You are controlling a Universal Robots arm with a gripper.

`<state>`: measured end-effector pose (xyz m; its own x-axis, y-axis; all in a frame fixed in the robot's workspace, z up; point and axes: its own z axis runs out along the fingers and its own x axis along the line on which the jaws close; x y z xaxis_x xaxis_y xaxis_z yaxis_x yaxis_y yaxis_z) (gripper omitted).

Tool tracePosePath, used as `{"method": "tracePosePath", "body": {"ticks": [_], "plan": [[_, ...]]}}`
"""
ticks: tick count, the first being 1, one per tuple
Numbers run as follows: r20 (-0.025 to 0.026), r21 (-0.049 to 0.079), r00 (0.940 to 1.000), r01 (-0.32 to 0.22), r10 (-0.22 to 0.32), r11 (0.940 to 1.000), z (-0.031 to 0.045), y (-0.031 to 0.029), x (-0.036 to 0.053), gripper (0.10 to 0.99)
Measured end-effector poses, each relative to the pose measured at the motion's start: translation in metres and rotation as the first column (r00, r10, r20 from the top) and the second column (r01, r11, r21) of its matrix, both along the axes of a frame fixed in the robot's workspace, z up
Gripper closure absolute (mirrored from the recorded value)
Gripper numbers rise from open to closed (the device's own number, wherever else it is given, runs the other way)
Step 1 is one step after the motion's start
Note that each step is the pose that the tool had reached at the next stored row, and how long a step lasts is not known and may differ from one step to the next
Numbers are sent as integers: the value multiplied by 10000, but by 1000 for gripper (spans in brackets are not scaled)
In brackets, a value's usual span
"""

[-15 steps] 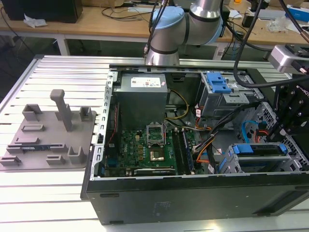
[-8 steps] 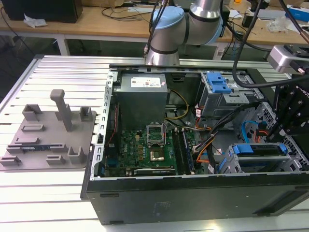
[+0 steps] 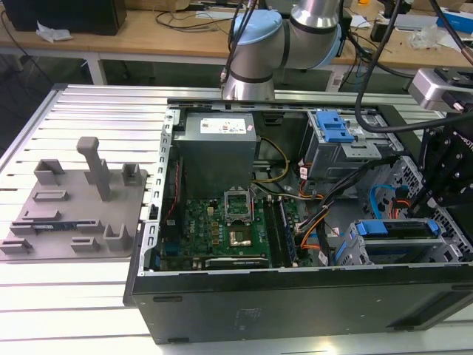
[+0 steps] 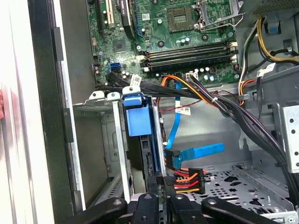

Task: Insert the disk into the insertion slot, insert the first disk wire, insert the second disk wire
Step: 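Insert the first disk wire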

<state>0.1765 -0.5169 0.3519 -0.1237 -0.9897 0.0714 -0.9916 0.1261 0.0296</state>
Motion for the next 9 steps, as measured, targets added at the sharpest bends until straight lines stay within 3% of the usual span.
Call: {"method": "tracePosePath", "body": {"ticks": [7,9], "plan": [[3,0,10000,0,0,10000,0,0,-1,922],[37,-1,10000,0,0,10000,0,-1,-1,922]]}}
